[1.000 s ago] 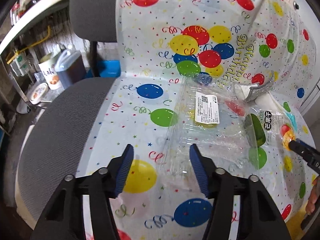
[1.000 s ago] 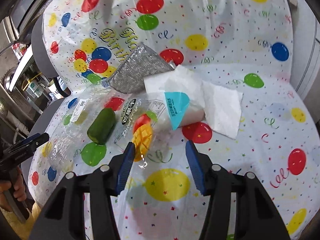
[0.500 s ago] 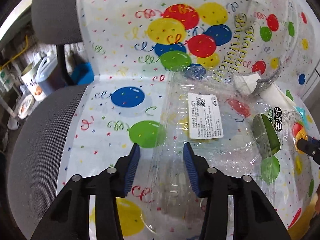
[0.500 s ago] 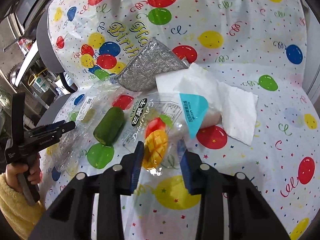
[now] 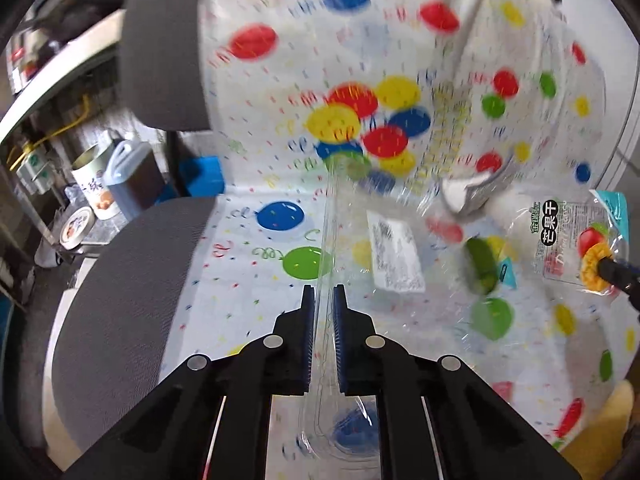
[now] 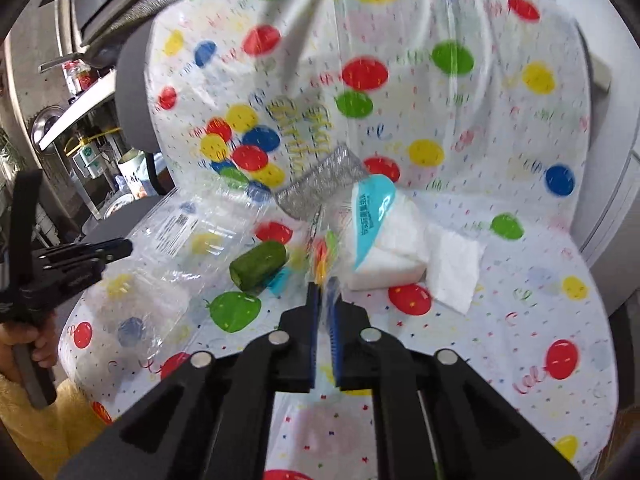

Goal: Collect trash
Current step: 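Carry the clear tray left and mango bag right to the wastebasket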

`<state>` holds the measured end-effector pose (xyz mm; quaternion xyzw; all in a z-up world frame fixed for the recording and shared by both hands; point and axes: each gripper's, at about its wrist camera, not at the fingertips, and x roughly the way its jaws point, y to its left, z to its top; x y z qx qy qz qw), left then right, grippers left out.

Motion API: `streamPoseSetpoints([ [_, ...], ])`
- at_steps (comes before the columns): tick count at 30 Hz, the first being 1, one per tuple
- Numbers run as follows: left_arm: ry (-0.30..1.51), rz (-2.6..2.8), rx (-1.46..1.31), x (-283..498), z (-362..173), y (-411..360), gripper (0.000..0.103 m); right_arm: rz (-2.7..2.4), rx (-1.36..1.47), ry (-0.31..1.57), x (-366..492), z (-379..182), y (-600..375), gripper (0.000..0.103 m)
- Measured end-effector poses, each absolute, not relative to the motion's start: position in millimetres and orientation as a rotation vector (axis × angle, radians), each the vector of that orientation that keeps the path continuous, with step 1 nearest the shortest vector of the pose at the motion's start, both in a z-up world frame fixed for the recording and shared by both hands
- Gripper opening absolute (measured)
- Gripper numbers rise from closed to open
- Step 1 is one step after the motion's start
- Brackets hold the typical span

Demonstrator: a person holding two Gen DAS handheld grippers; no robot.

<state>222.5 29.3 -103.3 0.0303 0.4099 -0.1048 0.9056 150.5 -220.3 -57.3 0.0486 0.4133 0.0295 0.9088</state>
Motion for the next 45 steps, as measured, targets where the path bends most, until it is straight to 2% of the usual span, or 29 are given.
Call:
streamPoseSetpoints([
  [9,0.725,-0.233,-0.020,164,-58,27,0.006,0.044,0.119,0.771,107,-28,-238,0.002],
  [17,0.669,-0.345,-0.019,125,-36,-7,0.006,0.025,0.174,0.726,62,-12,-261,0.002],
  [30,0.602,-0.576,0.043,72,-24,-108,0.006,-0.168,0.216,0.668,-14,5,-331,0.002],
  [45,0.626,-0.975,0.157,7,-52,-293,0.006,-0.574,0.332,0.693,-159,-14,-446,0.002],
])
